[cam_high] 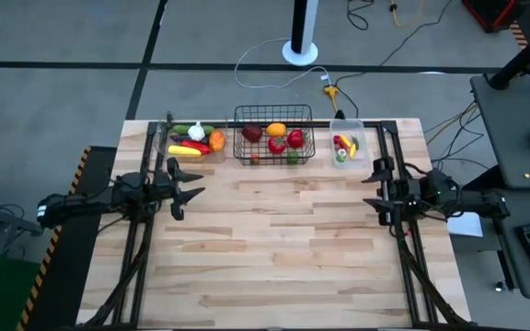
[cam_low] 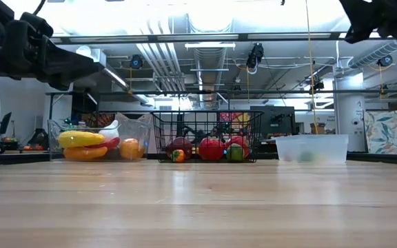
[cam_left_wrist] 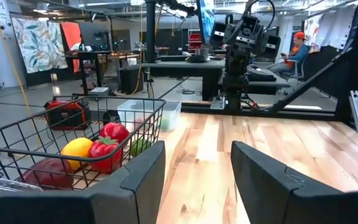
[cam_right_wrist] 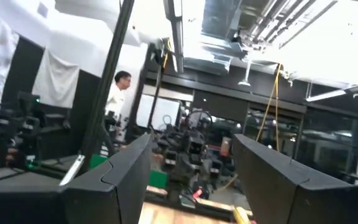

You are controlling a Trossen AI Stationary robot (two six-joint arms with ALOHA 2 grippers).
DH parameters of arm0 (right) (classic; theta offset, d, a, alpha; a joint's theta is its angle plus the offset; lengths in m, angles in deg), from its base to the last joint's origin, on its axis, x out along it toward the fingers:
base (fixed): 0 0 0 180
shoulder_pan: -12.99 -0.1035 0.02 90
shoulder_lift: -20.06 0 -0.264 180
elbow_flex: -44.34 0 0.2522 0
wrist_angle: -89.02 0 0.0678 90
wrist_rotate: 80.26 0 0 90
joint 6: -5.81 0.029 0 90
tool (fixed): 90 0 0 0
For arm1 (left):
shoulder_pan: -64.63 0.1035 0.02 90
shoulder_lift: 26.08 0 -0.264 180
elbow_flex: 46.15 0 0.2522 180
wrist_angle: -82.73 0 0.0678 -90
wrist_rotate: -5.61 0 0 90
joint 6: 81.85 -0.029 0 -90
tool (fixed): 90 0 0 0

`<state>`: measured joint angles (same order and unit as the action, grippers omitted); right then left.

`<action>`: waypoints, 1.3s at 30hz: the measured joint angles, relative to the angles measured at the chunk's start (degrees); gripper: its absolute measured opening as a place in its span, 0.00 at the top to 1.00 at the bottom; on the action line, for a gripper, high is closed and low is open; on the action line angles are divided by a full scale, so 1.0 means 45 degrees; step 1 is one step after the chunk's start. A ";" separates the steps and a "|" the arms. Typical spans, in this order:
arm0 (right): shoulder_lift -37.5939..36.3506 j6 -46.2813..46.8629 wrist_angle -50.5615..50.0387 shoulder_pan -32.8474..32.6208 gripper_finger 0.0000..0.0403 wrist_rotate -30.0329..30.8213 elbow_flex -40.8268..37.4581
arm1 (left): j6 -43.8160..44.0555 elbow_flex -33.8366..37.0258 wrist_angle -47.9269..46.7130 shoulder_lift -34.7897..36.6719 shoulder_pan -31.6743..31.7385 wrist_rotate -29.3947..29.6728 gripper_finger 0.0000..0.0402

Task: Sort produce into baskets
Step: Return to Home Position

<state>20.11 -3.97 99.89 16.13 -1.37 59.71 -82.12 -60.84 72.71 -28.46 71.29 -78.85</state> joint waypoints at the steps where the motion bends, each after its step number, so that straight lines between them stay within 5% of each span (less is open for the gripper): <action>1: 0.0000 -0.0065 -0.0012 0.0000 0.46 -0.0029 0.0000 | 0.0003 0.0000 0.0018 -0.0018 0.0000 0.0000 0.59; 13: 0.0444 -0.1155 -0.1435 0.0005 0.46 0.0140 -0.0010 | 0.0028 -0.0019 0.0005 -0.0148 0.0000 0.0000 0.59; 25: 0.0855 0.1889 -0.3150 0.0005 0.46 0.0145 -0.0010 | 0.0024 -0.0024 0.0000 -0.0227 0.0000 0.0000 0.59; 39: 0.0857 0.1944 -0.3253 0.0005 0.46 0.0140 -0.0010 | 0.0026 -0.0024 0.0015 -0.0251 0.0000 0.0000 0.59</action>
<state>23.97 4.77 85.26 16.15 -0.74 59.67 -82.00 -60.95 72.78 -29.59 71.29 -78.85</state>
